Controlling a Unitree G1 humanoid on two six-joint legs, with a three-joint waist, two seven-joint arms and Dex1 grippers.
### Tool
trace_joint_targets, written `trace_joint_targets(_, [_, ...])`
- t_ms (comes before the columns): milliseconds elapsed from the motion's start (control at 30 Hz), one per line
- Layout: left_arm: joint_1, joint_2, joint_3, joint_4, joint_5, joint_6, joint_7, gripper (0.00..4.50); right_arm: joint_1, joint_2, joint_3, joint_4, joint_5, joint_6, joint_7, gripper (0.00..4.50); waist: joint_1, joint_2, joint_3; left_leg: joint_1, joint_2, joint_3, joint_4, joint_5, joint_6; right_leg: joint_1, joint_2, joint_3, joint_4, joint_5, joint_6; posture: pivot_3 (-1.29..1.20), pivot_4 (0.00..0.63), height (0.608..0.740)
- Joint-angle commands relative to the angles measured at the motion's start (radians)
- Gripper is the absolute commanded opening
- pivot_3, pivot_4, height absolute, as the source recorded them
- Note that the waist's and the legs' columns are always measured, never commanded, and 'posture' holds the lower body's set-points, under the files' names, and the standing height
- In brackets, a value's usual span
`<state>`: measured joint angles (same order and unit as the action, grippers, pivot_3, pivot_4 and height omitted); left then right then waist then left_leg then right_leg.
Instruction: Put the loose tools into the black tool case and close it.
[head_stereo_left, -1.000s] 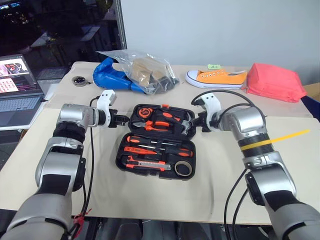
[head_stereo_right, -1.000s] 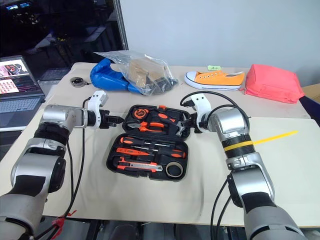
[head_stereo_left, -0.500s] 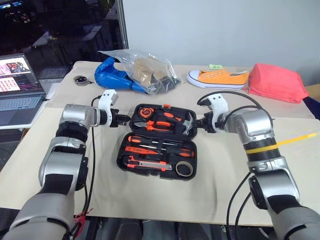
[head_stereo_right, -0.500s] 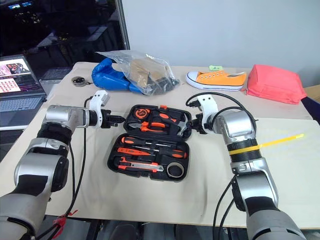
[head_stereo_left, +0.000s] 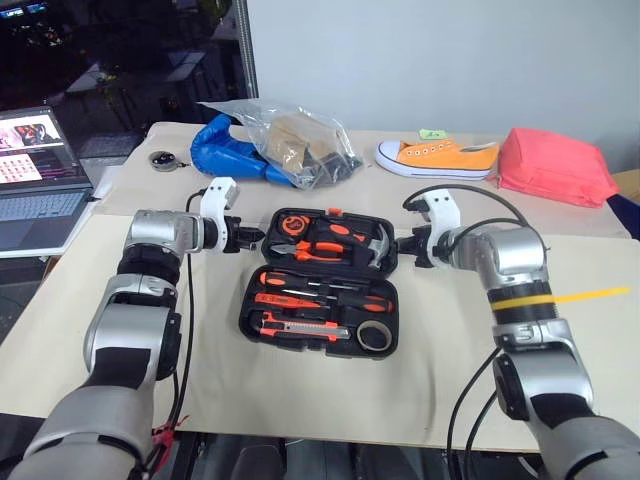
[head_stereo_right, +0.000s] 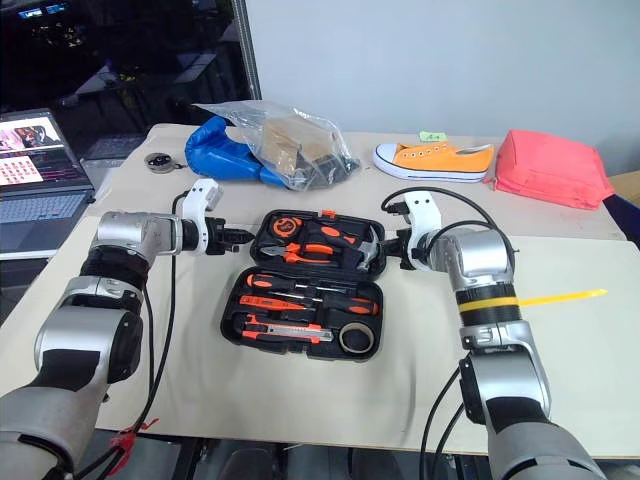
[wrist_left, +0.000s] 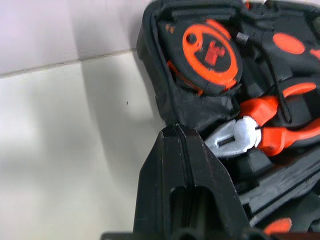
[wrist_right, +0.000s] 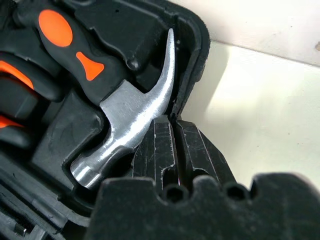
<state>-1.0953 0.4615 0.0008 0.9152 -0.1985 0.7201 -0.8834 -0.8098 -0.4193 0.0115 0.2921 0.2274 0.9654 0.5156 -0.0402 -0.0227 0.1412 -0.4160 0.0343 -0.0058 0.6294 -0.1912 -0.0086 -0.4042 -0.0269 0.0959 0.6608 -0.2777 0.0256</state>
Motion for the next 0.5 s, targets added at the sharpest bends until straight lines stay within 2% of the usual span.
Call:
trace_joint_targets(33, [0.015,-0.014,0.036,-0.107,-0.04,-0.063,-0.034,0.0,0.041,0.017,-0.011,-0.148,0.03,-0.243,0.079,0.01,-0.009,0.0,0.0,-0.001,0.0,0.0,0.0,0.0,0.0,-0.001,0.0,0.0,0.0,0.0,0.0,0.0,0.15,0.74])
trace_joint_targets(133, [0.034,-0.007,0.051,-0.148,-0.049,-0.031,-0.025,0.0,0.06,0.031,-0.028,-0.158,0.047,-0.219,0.068,0.01,-0.031,0.0,0.0,-0.001,0.001,0.0,-0.003,0.0,0.0,-0.002,0.001,0.001,0.003,0.0,0.0,0.0,0.15,0.74])
trace_joint_targets(233, [0.046,0.012,0.039,-0.178,-0.014,-0.033,0.04,0.75,0.076,0.027,-0.012,-0.155,0.032,-0.223,0.06,0.0,-0.031,0.0,0.0,-0.001,0.001,0.0,-0.003,0.0,0.0,-0.002,0.001,0.001,0.004,0.0,0.0,0.0,0.15,0.74])
trace_joint_targets(367, [0.06,0.041,0.074,-0.266,-0.032,0.02,0.106,2.18,0.08,0.025,-0.005,-0.149,0.021,-0.217,0.049,0.0,-0.029,0.0,0.0,-0.002,0.001,0.0,-0.003,0.0,0.0,-0.002,0.0,0.001,0.003,0.0,0.0,0.0,0.15,0.74])
trace_joint_targets(500, [0.168,0.087,0.153,-0.509,-0.107,0.231,0.163,3.66,0.073,0.033,-0.013,-0.116,0.013,-0.211,0.028,0.0,-0.029,0.0,0.0,-0.003,0.001,0.0,-0.003,0.0,0.0,-0.002,0.0,0.001,0.003,0.0,0.0,0.0,0.15,0.74])
